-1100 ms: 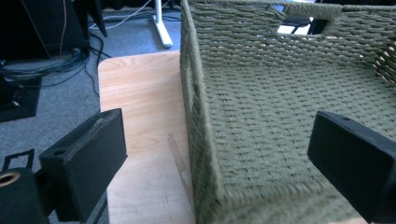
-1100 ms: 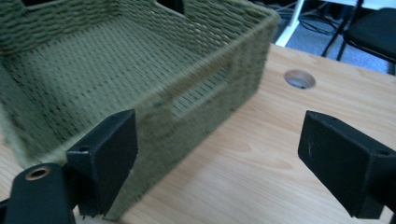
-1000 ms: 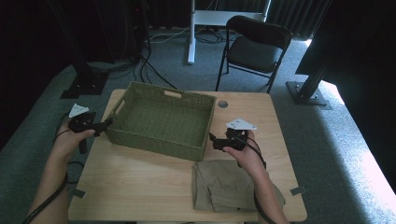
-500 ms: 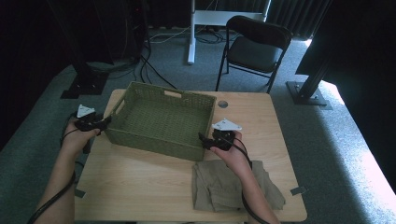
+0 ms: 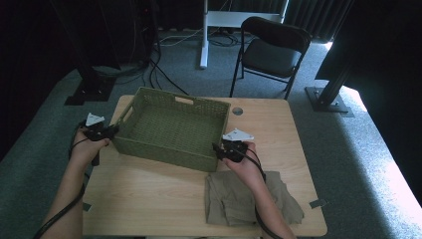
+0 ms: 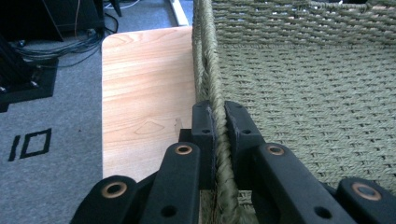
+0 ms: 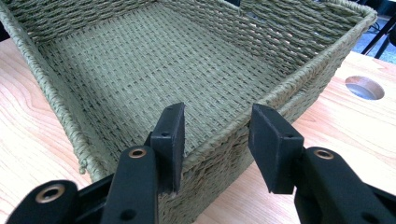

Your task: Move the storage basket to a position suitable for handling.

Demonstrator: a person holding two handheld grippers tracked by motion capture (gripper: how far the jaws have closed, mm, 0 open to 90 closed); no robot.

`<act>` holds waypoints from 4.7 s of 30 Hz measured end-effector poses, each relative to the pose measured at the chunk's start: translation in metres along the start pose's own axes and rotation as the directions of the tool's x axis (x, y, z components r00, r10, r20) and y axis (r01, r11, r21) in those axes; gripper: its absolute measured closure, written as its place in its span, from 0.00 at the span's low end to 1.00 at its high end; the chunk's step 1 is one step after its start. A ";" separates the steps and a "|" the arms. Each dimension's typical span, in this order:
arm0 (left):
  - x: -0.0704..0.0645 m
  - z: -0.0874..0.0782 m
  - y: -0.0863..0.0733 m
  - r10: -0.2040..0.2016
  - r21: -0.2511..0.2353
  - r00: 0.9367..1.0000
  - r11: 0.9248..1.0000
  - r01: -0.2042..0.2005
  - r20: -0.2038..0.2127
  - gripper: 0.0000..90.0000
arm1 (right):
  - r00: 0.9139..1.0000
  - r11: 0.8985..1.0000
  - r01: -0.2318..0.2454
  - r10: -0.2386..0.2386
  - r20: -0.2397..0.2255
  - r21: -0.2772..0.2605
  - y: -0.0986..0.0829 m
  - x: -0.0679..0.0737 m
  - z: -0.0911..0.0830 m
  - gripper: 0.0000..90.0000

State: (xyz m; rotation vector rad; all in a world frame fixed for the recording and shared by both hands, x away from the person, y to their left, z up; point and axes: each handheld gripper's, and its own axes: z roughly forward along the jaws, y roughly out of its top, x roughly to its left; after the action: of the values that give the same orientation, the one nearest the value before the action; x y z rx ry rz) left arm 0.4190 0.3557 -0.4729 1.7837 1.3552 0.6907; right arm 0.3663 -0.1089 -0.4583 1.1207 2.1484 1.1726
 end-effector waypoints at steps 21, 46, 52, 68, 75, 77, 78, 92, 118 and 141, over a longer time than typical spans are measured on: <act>-0.006 -0.016 -0.014 -0.071 -0.031 0.997 0.997 0.072 0.020 0.94 | 1.000 1.000 -0.017 0.017 0.011 0.018 0.002 -0.005 0.005 0.65; -0.041 -0.033 -0.027 -0.116 -0.018 0.993 0.993 0.116 0.000 0.92 | 0.993 0.997 -0.078 0.076 0.086 0.022 0.002 -0.027 0.008 0.75; -0.046 -0.035 -0.030 -0.149 -0.028 0.989 0.988 0.149 0.010 0.92 | 0.992 0.995 -0.091 0.088 0.094 0.028 0.002 -0.030 0.006 0.76; -0.050 -0.037 -0.028 -0.122 -0.007 0.992 0.992 0.122 0.019 0.87 | 0.989 0.993 -0.118 0.115 0.091 0.029 0.000 -0.035 0.001 0.76; -0.040 -0.030 -0.004 -0.114 -0.093 0.993 0.989 0.113 -0.009 0.61 | 0.979 0.987 -0.159 0.163 0.125 -0.038 0.013 -0.040 0.005 0.55; -0.038 -0.026 0.002 -0.111 -0.095 0.994 0.990 0.109 -0.022 0.58 | 0.975 0.982 -0.178 0.185 0.126 -0.064 0.017 -0.041 0.007 0.54; -0.037 -0.022 0.005 -0.102 -0.091 0.994 0.991 0.100 -0.028 0.56 | 0.972 0.979 -0.191 0.199 0.124 -0.071 0.020 -0.040 0.009 0.54; -0.040 0.017 0.009 -0.077 -0.045 0.993 0.996 0.074 -0.088 0.62 | 0.919 0.958 -0.282 0.285 0.272 -0.051 0.019 -0.043 0.051 0.62; -0.060 0.035 0.013 -0.067 -0.035 0.993 0.997 0.064 -0.096 0.87 | 0.895 0.963 -0.267 0.257 0.364 -0.024 0.014 -0.053 0.060 0.86; -0.099 0.057 0.027 -0.068 -0.021 0.996 0.998 0.066 -0.060 0.88 | 0.879 0.957 -0.290 0.277 0.389 -0.028 0.001 -0.091 0.038 0.87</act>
State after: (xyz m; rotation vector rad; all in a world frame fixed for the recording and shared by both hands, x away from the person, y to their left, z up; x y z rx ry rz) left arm 0.4503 0.2430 -0.4789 1.7069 1.4377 0.7240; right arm 0.4453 -0.1653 -0.4784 1.5774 1.7425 0.9322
